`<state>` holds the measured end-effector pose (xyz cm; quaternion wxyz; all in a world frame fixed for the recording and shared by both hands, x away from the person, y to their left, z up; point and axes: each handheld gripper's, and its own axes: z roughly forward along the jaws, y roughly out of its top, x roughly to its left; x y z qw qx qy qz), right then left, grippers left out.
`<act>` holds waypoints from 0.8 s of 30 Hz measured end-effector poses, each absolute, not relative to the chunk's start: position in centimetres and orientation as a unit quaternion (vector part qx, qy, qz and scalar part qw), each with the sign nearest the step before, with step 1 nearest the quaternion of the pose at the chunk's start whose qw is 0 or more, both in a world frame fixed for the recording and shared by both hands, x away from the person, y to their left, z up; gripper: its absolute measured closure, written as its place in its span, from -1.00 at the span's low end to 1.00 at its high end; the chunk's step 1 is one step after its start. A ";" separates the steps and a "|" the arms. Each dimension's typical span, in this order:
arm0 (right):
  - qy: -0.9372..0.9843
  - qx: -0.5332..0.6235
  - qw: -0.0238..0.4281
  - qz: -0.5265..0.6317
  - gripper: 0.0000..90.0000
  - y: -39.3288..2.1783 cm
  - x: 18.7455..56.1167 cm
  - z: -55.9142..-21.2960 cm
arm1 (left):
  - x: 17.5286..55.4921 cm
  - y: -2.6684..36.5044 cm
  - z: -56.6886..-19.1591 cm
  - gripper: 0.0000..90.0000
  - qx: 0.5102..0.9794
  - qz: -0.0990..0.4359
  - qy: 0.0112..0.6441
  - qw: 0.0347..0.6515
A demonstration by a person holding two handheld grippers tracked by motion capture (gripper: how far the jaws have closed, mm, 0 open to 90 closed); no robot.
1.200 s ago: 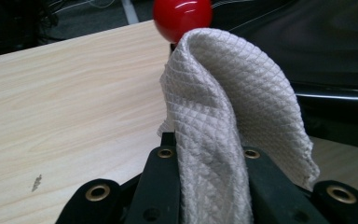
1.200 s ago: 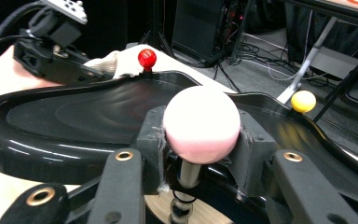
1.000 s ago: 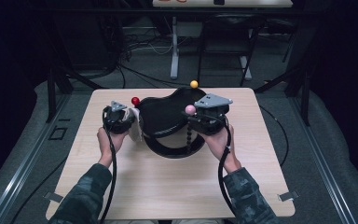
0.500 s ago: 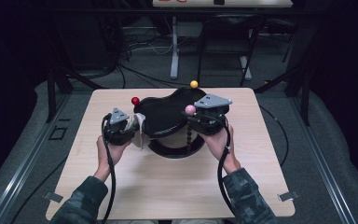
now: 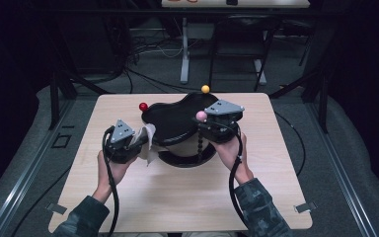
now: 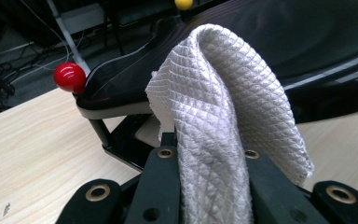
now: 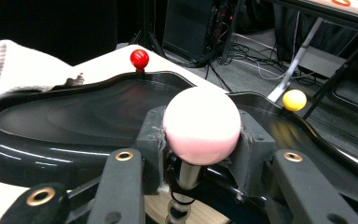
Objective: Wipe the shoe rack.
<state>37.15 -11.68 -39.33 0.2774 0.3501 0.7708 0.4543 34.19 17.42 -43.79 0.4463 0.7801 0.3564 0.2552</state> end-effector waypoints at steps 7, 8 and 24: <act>0.771 0.350 0.275 0.455 0.34 -11.6 37.2 -39.3 | 32.8 17.2 -43.4 0.89 0.782 0.259 0.343 0.451; 0.771 0.350 0.275 0.455 0.34 -11.6 37.2 -39.3 | 32.7 17.1 -43.3 0.89 0.782 0.259 0.341 0.453; 0.771 0.351 0.277 0.453 0.34 -11.7 37.2 -39.3 | 30.6 16.2 -43.9 0.89 0.788 0.255 0.322 0.458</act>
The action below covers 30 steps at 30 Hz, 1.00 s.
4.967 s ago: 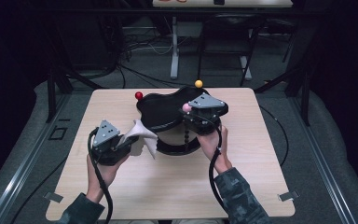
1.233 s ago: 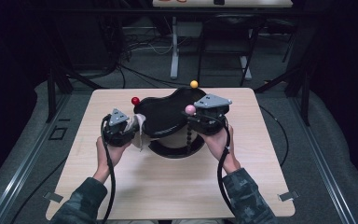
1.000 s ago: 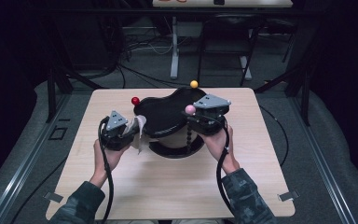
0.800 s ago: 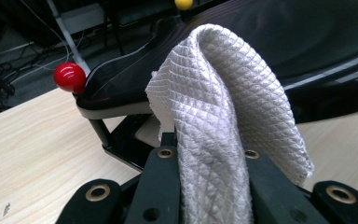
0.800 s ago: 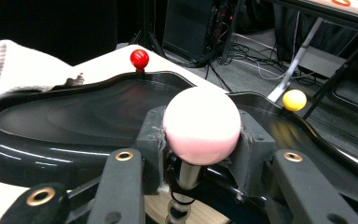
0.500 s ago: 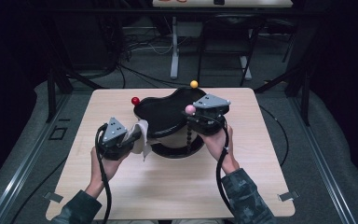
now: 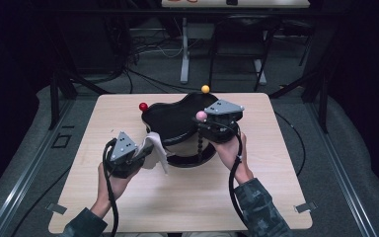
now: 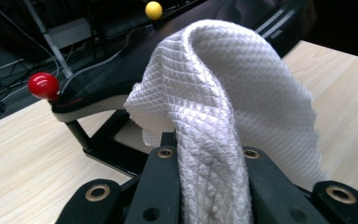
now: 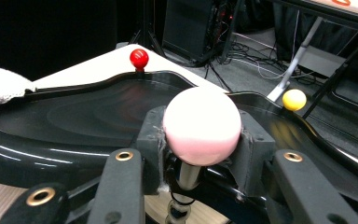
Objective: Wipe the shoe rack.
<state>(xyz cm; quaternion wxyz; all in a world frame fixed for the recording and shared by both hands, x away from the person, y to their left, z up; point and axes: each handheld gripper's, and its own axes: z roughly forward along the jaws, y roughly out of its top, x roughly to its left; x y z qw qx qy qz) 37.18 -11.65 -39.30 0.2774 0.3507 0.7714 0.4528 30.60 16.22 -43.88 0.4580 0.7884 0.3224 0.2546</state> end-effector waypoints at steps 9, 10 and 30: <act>0.772 0.350 0.277 0.453 0.34 -11.7 37.2 -39.3 | 29.6 15.2 -45.8 0.89 0.798 0.248 0.314 0.451; 0.772 0.349 0.276 0.454 0.34 -11.7 37.2 -39.3 | 29.6 15.1 -46.1 0.89 0.799 0.247 0.314 0.450; 0.772 0.349 0.277 0.453 0.34 -11.7 37.2 -39.3 | 29.8 13.1 -51.1 0.89 0.813 0.242 0.332 0.413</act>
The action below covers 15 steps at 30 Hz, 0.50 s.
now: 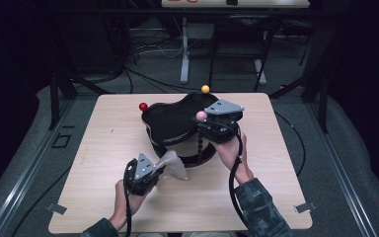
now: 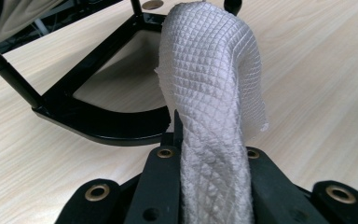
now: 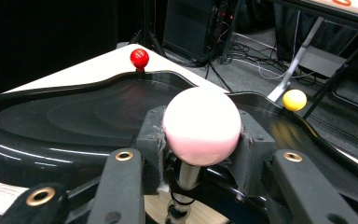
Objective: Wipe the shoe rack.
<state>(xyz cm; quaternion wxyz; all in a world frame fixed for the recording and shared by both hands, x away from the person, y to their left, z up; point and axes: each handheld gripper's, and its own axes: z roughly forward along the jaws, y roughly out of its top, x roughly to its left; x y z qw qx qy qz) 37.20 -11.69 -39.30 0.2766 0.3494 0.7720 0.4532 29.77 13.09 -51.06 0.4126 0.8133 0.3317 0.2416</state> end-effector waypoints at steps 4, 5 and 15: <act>0.772 0.349 0.276 0.454 0.34 -11.7 37.2 -39.3 | 30.4 12.4 -51.9 0.89 0.809 0.242 0.342 0.412; 0.773 0.348 0.274 0.454 0.34 -11.7 37.2 -39.3 | 30.6 12.2 -52.2 0.89 0.808 0.242 0.344 0.412; 0.770 0.351 0.279 0.454 0.34 -11.7 37.1 -39.4 | 32.1 9.4 -55.2 0.89 0.797 0.258 0.363 0.408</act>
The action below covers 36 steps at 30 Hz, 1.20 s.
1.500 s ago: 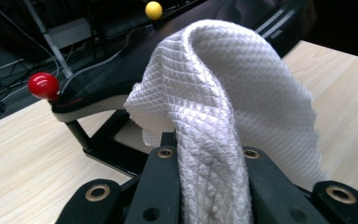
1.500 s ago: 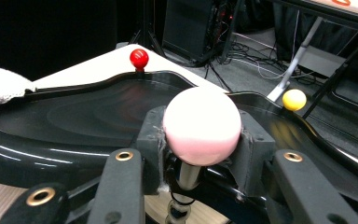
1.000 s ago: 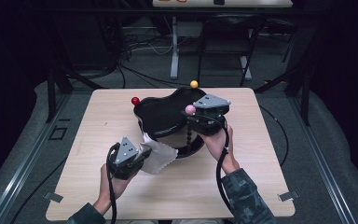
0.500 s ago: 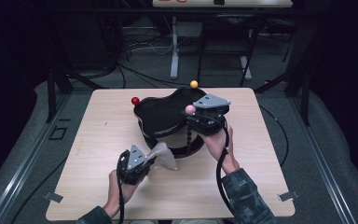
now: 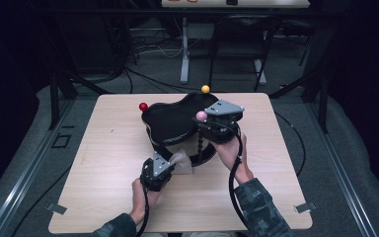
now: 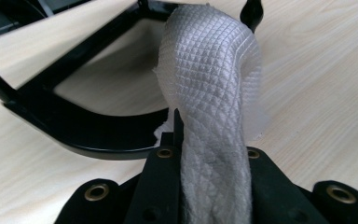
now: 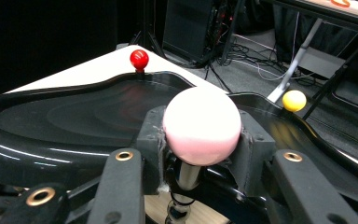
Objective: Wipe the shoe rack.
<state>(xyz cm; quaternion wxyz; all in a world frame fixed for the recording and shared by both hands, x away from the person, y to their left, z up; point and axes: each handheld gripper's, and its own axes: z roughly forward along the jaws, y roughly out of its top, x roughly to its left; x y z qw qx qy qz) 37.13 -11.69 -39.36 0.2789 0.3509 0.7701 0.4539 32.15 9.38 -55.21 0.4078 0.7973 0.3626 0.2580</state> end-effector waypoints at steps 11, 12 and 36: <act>0.770 0.351 0.280 0.454 0.34 -11.7 37.1 -39.4 | 33.5 6.3 -56.7 0.88 0.791 0.251 0.373 0.414; 0.769 0.350 0.281 0.454 0.34 -11.7 37.1 -39.4 | 33.7 6.1 -56.8 0.88 0.791 0.247 0.375 0.416; 0.774 0.342 0.263 0.463 0.34 -12.5 37.2 -39.3 | 35.6 9.1 -57.5 0.88 0.776 0.232 0.432 0.397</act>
